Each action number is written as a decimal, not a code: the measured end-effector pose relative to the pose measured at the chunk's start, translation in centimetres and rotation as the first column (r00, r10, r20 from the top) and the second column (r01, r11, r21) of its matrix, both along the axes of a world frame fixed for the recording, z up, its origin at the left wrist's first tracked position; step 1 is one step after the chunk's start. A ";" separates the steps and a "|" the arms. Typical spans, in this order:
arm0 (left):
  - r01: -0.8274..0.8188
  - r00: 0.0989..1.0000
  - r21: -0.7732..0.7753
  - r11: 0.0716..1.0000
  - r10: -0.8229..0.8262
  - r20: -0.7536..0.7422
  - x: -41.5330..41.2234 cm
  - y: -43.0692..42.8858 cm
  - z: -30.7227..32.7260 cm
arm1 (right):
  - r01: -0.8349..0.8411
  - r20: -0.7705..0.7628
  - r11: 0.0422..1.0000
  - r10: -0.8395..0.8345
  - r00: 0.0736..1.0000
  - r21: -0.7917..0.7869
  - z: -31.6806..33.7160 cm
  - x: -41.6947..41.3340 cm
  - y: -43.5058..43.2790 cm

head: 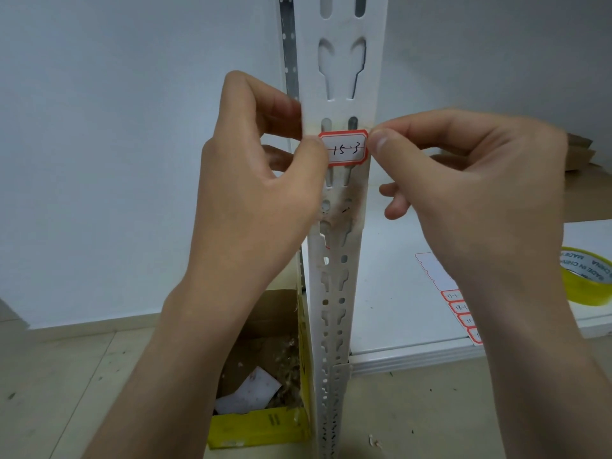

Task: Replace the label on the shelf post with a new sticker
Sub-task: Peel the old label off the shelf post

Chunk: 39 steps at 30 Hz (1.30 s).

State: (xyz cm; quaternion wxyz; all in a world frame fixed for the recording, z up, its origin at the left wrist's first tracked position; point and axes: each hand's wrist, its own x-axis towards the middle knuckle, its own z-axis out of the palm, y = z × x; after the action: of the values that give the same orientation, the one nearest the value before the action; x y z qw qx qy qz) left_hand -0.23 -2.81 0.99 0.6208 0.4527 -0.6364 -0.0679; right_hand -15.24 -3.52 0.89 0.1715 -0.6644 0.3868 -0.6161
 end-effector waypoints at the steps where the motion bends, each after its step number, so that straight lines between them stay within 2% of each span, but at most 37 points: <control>1: -0.005 1.000 -0.001 1.000 0.005 0.003 0.0 0.0 0.0 | 0.003 -0.015 1.000 -0.003 1.000 0.001 0.0 0.0 0.0; 6: -0.021 1.000 -0.014 1.000 0.021 0.017 0.0 0.0 0.0 | 0.024 -0.055 1.000 -0.024 0.998 0.007 0.0 0.2 0.2; 14: 0.000 0.999 -0.003 1.000 0.000 -0.039 0.0 0.0 -0.1 | -0.053 0.020 0.997 0.052 0.998 0.062 -0.2 -0.1 -0.1; 27: 0.009 0.999 -0.007 1.000 -0.009 -0.035 0.0 0.1 0.0 | -0.004 0.049 0.999 0.002 0.999 0.041 -0.2 0.1 -0.3; 32: -0.015 1.000 -0.011 1.000 0.015 -0.017 -0.1 0.2 0.0 | -0.097 0.057 0.992 0.093 0.994 0.081 -0.3 0.4 -0.2; 39: -0.010 1.000 -0.007 1.000 0.010 0.002 0.0 0.1 0.1 | -0.003 0.109 1.000 0.000 0.994 0.028 -0.3 0.0 -0.1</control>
State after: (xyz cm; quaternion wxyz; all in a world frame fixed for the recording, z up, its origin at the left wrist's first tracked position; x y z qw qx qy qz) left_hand -0.23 -2.75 1.08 0.6219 0.4539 -0.6352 -0.0620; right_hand -15.19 -3.64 0.56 0.2023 -0.6278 0.3849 -0.6456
